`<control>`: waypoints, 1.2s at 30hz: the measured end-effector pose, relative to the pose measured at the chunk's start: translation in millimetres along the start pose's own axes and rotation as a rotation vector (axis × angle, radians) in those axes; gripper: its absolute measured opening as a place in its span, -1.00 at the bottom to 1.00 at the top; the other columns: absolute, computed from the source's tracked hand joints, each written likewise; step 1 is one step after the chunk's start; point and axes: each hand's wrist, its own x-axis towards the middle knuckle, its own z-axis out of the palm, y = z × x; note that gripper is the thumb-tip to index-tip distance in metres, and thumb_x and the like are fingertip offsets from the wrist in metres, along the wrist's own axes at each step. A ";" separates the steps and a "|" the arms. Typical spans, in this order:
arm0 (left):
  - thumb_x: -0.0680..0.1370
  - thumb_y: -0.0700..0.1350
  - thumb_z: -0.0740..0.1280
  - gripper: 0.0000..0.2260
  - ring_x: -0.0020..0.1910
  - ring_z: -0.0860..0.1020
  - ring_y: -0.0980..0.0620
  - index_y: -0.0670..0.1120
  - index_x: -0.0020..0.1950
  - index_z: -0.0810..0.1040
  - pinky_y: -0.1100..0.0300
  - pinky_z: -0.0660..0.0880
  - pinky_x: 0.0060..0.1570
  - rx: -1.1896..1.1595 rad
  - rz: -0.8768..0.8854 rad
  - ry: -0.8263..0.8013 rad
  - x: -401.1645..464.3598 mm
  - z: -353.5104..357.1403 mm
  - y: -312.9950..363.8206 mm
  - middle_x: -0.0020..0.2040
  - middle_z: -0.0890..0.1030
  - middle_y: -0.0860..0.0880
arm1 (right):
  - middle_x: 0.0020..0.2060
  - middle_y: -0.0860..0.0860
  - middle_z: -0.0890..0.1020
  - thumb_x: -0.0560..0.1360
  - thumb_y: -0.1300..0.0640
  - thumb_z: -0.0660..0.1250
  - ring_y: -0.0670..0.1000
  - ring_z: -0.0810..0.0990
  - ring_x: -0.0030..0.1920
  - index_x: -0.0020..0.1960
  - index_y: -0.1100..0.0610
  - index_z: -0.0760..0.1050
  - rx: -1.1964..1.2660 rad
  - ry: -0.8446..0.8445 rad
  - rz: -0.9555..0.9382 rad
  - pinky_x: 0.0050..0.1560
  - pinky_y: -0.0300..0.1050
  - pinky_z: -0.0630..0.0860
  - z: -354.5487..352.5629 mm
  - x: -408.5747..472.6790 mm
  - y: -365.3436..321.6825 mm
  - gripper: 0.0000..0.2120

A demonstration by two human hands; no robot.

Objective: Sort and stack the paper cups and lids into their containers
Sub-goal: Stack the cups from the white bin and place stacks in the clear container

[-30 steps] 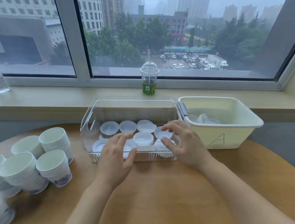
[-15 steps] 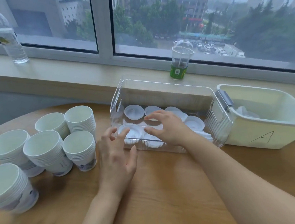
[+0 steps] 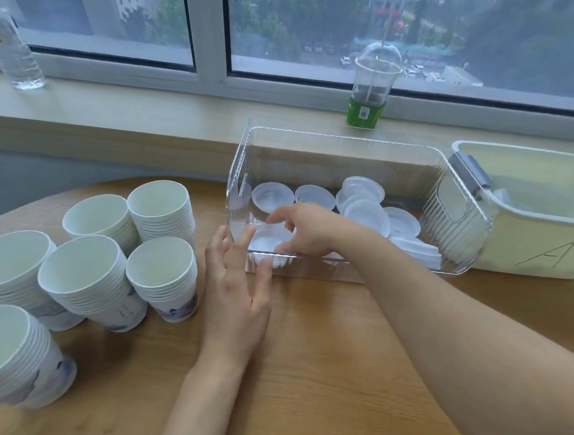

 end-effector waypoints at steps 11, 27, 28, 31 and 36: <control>0.65 -0.02 0.27 -0.51 0.47 0.37 0.02 -0.06 0.58 0.40 0.55 0.05 0.40 -0.009 0.007 -0.057 2.0 -1.6 -2.2 0.48 0.42 -0.11 | 0.01 -0.01 0.58 0.65 0.21 0.24 0.08 0.54 0.02 0.27 0.02 0.59 0.131 0.358 0.118 -0.02 -0.07 0.42 -18.4 -24.3 45.2 -0.73; 0.67 -0.16 0.35 -0.55 0.46 0.36 0.00 -0.08 0.57 0.41 0.57 0.02 0.40 0.007 0.017 -0.046 1.3 -1.1 -0.6 0.47 0.43 -0.12 | 0.40 0.03 0.49 0.64 -0.01 0.33 0.11 0.46 0.40 0.48 -0.08 0.45 -0.096 0.489 0.073 0.46 0.10 0.33 -43.0 -43.7 60.8 -0.59; 0.67 -0.16 0.35 -0.55 0.45 0.36 0.01 -0.08 0.57 0.42 0.57 0.02 0.40 0.008 0.021 -0.042 1.4 -1.3 -0.2 0.46 0.44 -0.13 | 0.41 0.02 0.49 0.64 -0.04 0.32 0.11 0.45 0.41 0.49 -0.11 0.44 -0.108 0.427 0.044 0.46 0.10 0.33 -37.7 -33.2 54.3 -0.59; 0.66 -0.13 0.33 -0.56 0.42 0.36 0.03 -0.11 0.56 0.44 0.57 0.01 0.39 0.012 0.026 -0.027 1.8 -0.7 0.9 0.45 0.45 -0.14 | 0.46 0.02 0.47 0.68 -0.14 0.22 0.14 0.42 0.45 0.53 -0.18 0.38 -0.171 0.262 0.033 0.47 0.13 0.33 -21.8 -2.1 36.8 -0.58; 0.63 -0.07 0.30 -0.52 0.44 0.38 0.04 -0.10 0.56 0.43 0.53 0.07 0.41 -0.014 0.013 -0.021 1.8 0.3 -0.3 0.46 0.44 -0.11 | 0.48 0.06 0.49 0.70 -0.24 0.09 0.16 0.40 0.49 0.57 -0.13 0.34 -0.191 0.135 0.083 0.45 0.17 0.37 2.1 34.3 26.3 -0.51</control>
